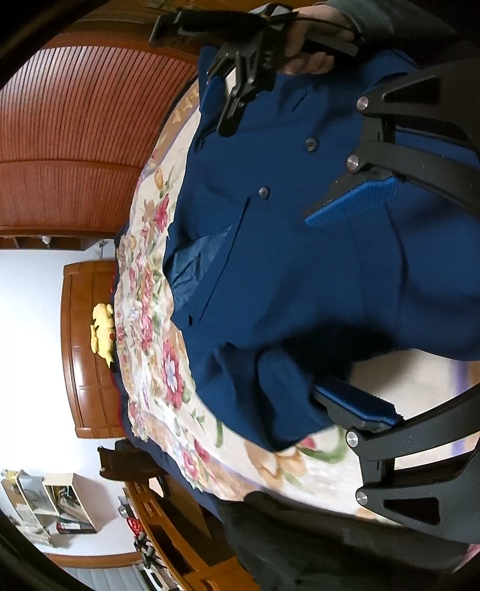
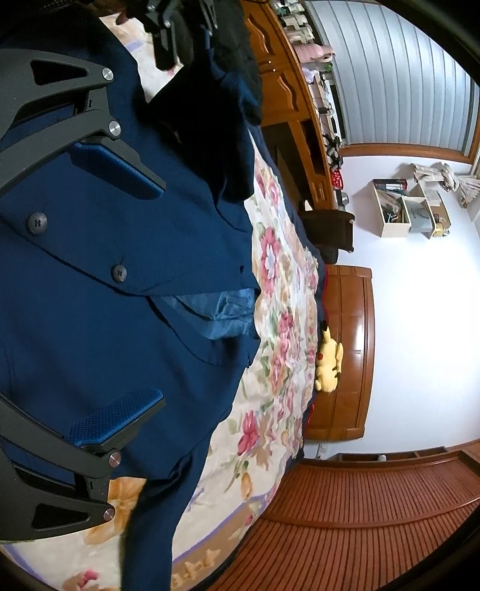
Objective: Fold large clothes
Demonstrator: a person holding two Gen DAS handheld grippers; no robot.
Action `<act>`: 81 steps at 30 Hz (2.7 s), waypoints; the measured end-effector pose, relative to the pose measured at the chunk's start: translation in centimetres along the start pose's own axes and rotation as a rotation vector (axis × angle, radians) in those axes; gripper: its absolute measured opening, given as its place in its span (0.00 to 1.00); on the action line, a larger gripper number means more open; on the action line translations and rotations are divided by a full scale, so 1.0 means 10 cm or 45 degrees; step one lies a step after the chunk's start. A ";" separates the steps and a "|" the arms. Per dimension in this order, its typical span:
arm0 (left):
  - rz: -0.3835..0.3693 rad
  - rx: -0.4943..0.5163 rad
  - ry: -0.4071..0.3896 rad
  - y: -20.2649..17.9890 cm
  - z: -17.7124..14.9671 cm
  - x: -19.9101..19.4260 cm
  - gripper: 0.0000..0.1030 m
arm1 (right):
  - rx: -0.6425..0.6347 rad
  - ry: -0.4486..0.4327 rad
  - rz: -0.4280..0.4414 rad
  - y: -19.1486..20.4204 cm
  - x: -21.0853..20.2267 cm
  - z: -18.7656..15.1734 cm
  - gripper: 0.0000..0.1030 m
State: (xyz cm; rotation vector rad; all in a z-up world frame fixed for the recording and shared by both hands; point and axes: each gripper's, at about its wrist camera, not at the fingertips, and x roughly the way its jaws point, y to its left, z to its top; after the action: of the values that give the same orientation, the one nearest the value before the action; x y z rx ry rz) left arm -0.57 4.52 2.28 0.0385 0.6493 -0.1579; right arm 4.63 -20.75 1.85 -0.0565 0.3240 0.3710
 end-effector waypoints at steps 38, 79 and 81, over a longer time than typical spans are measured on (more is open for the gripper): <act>0.229 -0.302 0.150 1.04 0.02 0.78 0.81 | -0.174 0.030 0.068 0.24 0.04 -0.05 0.99; -0.096 0.141 -0.068 -0.89 1.14 0.65 0.42 | 0.025 0.032 -0.134 -0.37 -0.28 -0.08 0.99; -0.089 0.136 -0.095 -0.87 1.06 0.59 0.60 | 0.019 0.034 -0.131 -0.34 -0.28 -0.06 0.99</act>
State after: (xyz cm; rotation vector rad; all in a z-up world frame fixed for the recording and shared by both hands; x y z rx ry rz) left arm 9.08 -5.81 7.29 0.1125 0.5677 -0.2604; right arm 3.26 -24.94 2.14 -0.0633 0.3491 0.2661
